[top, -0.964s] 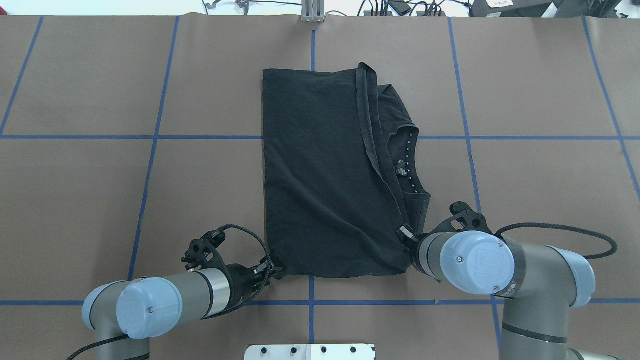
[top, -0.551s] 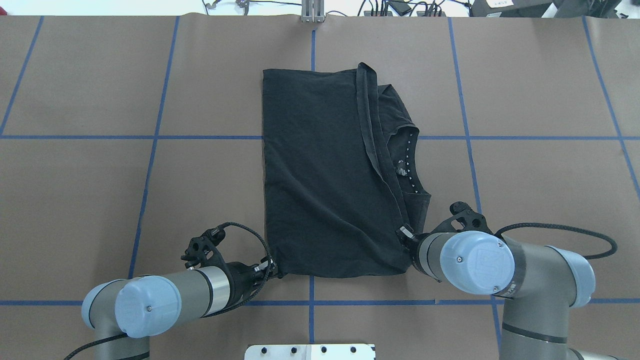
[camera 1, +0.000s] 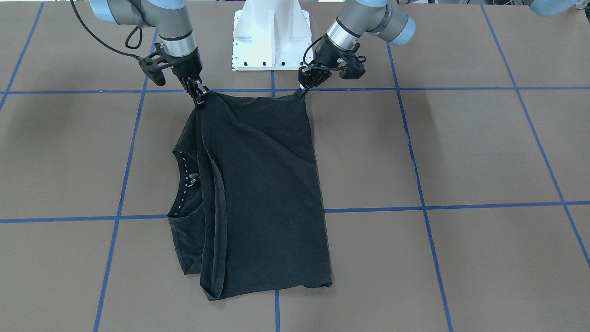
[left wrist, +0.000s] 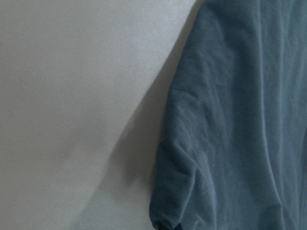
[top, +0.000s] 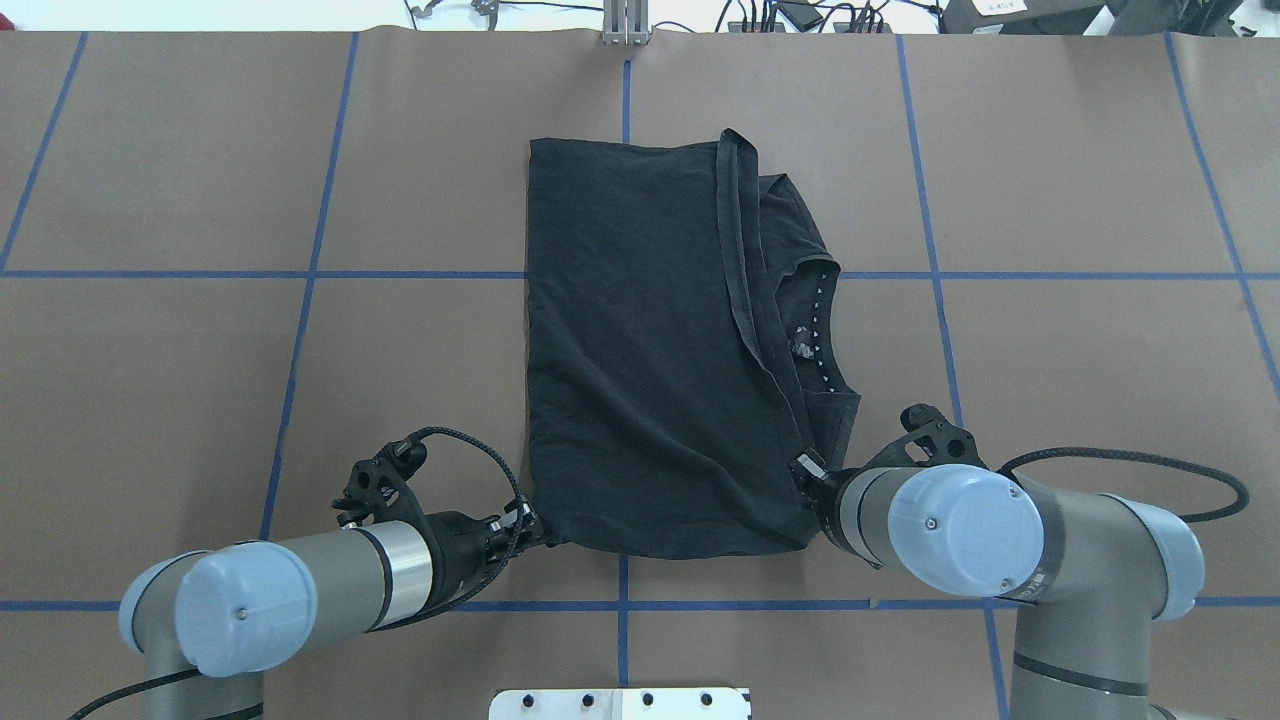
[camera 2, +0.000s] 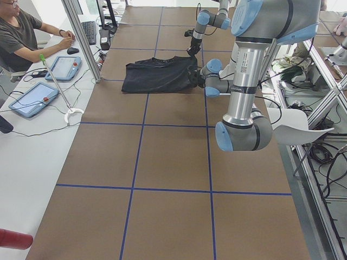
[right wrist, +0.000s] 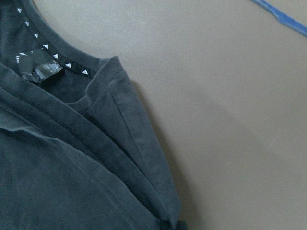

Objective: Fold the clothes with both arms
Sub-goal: 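Grasp both near corners and fold them up over the shirt's far half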

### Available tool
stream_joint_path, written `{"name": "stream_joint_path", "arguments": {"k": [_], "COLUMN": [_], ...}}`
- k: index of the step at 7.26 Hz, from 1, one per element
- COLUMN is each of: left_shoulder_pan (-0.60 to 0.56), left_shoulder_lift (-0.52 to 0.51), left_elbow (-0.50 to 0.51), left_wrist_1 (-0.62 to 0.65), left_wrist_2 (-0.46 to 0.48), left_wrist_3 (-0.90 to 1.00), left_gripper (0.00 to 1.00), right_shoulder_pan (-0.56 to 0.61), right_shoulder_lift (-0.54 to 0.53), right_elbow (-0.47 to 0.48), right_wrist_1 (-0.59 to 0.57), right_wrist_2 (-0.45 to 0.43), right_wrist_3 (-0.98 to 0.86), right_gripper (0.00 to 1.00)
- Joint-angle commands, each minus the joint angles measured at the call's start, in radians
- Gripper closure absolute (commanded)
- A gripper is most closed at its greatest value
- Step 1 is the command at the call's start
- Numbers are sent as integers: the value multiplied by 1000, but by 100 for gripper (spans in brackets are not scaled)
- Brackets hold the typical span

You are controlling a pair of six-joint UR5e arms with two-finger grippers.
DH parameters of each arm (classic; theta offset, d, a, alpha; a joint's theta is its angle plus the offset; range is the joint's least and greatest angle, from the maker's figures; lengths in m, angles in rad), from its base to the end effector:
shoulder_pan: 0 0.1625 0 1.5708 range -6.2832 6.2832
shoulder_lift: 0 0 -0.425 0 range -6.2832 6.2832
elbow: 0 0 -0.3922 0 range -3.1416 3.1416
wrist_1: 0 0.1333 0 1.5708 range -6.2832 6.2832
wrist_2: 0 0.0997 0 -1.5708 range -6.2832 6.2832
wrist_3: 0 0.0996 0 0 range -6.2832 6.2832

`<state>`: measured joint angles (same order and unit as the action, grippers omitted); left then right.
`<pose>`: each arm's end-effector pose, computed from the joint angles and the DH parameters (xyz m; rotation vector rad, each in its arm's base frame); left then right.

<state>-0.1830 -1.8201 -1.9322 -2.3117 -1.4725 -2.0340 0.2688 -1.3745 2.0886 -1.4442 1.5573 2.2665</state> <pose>0.5095 -0.2398 0.2737 -0.1086 1.3745 -0.6092 -0.4655 -0.2679 0.3146 -0.1720 -0.8559 0.9109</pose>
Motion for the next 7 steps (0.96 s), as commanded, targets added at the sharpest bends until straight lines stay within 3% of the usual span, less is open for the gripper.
{"name": "stream_joint_path", "arguments": {"k": [1,4,5,6,7], "left_shoulder_pan": [7,-4,-100,-216,-318], "left_shoulder_lift": [39,-37,-53,-102,-161], "left_elbow": [-120,-171,-160,-107,-11], "left_wrist_1": [87,184,186,186,184], "left_wrist_2": [0,-3,-11,-46,-152], "left_wrist_3": [-61,-91,-74,-68,-27], "left_gripper": [100,100,100,100,100], "right_shoulder_pan": [-14,-10,72,193,319], "right_shoulder_lift": [-49,-54,-43,-16,103], "right_elbow": [77,165,154,109,-16], "right_wrist_1": [-1,-8,-11,-8,-10], "right_wrist_2": [10,55,76,172,308], "right_wrist_3": [7,7,1,-10,-28], "right_gripper": [100,100,100,100,100]}}
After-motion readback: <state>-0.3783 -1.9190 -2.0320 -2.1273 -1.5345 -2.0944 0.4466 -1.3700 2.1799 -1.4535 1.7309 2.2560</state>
